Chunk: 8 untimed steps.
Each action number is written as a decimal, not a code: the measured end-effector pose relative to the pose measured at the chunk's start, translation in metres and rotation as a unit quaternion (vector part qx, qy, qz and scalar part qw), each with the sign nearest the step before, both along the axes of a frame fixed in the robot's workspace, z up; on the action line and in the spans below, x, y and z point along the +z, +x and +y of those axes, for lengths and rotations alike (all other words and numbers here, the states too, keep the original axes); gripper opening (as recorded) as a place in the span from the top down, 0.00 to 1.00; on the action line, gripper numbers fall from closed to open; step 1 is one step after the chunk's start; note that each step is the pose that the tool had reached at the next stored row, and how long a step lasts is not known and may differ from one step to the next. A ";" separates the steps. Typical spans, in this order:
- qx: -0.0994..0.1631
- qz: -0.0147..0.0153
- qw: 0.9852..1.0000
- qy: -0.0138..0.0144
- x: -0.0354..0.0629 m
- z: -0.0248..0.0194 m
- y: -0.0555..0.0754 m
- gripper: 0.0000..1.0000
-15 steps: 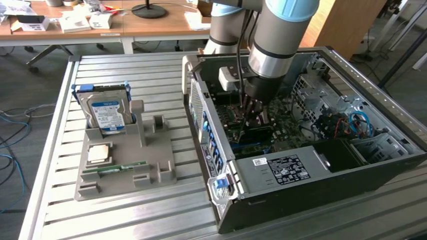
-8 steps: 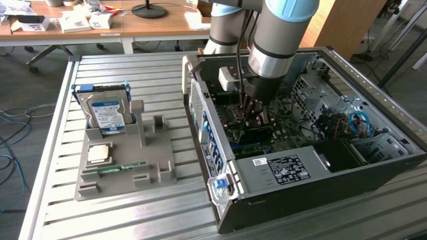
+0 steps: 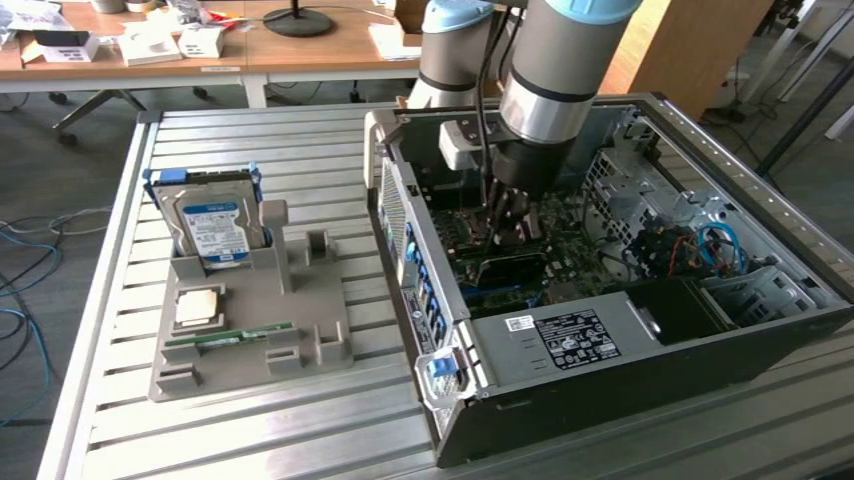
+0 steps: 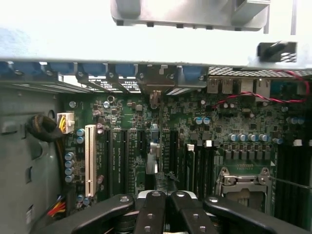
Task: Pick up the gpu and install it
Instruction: 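Press down on the gpu until it lock into place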
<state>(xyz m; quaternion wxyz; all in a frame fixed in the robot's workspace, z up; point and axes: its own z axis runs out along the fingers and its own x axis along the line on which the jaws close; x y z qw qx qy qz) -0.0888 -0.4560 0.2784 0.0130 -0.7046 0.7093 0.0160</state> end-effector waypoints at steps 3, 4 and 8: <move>0.000 0.000 1.000 0.000 0.0068 0.0000 0.000 0.89; 0.000 0.000 1.000 0.000 0.0091 0.0000 0.000 0.89; 0.000 0.000 1.000 0.000 0.0188 0.0000 0.000 0.89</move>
